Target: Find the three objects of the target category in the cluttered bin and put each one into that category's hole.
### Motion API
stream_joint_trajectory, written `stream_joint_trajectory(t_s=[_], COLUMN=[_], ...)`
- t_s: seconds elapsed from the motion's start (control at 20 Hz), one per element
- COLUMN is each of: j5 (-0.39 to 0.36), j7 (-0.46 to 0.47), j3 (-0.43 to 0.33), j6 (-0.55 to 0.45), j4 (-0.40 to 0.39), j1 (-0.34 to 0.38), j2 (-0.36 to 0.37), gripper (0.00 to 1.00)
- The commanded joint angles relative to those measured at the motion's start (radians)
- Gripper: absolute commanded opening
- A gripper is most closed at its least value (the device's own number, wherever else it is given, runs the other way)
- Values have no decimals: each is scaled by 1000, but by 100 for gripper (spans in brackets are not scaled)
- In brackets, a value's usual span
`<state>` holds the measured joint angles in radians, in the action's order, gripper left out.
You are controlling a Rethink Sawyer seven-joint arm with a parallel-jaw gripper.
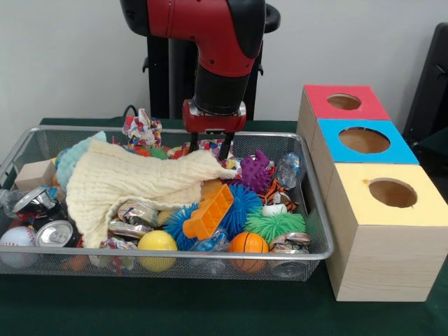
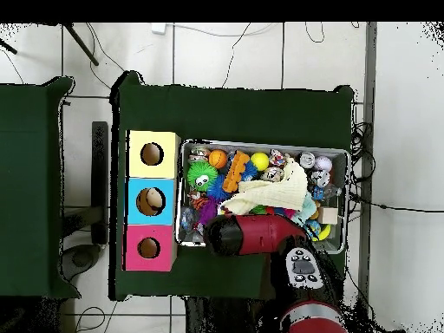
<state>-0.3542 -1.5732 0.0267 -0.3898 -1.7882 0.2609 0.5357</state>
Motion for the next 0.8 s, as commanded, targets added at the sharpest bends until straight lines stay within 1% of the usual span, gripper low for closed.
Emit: stream_joint_trajectory(t_s=[0.05, 0.55, 0.6, 0.8], j5=[-29, -31, -30, -29], j7=[-97, -97, -98, -96], j3=[-37, -43, -42, -45], j6=[85, 97, 98, 100], j4=[71, 63, 61, 60], j1=[22, 27, 27, 29], j2=[-40, -38, -38, -38], gripper=[100, 100, 0, 0])
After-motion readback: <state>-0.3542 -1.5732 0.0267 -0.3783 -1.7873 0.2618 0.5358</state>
